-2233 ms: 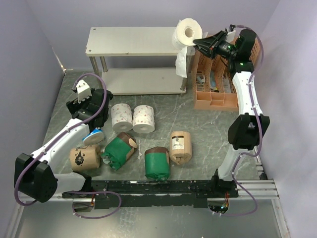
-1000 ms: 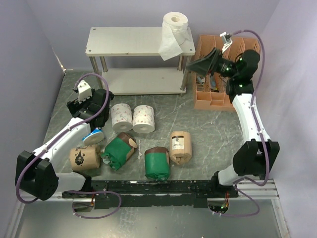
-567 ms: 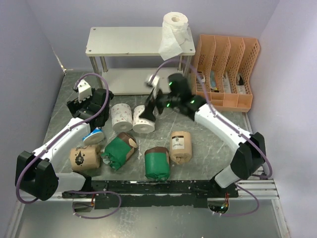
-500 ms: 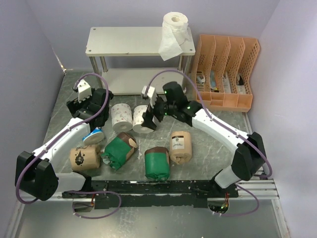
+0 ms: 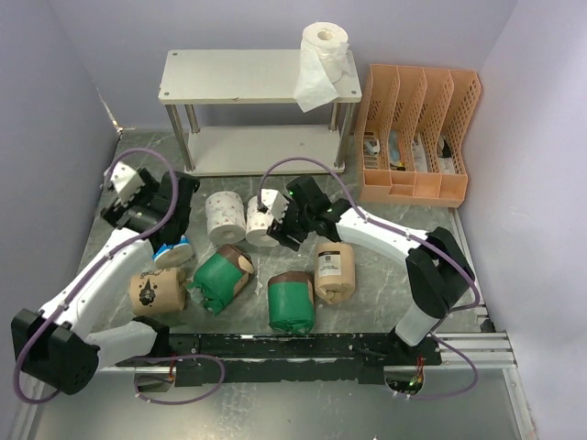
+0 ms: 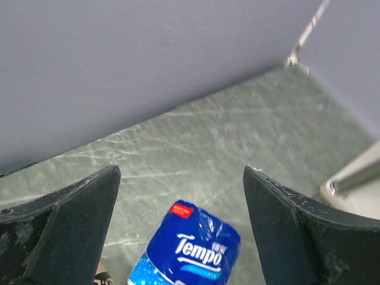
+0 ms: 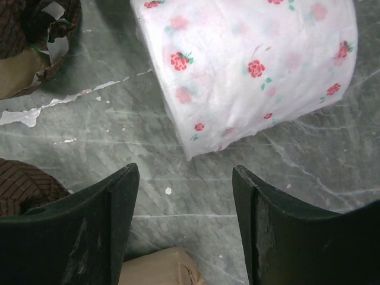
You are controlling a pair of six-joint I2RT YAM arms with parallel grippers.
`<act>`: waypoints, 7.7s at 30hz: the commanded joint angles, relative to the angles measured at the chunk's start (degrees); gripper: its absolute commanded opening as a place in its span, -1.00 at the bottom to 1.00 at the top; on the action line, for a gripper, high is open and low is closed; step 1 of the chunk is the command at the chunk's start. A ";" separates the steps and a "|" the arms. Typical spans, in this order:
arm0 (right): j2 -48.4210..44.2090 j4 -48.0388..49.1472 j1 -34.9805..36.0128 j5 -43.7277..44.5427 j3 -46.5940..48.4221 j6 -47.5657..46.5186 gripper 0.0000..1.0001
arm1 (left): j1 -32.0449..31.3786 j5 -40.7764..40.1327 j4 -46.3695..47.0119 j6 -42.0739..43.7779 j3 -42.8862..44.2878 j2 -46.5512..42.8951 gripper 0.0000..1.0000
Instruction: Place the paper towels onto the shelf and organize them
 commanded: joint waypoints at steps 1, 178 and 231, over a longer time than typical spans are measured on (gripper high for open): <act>1.09 3.90 1.42 2.86 0.96 -0.11 0.29 | 0.64 -12.68 -42.20 -54.37 4.96 -3.34 0.92; 13.42 19.17 4.54 -8.58 13.99 12.30 0.86 | 2.79 -3.29 -1.01 8.62 5.58 -7.62 0.91; 15.17 11.50 0.17 -13.26 33.53 63.07 -1.00 | 1.91 -6.68 6.20 9.83 -0.80 -10.05 0.92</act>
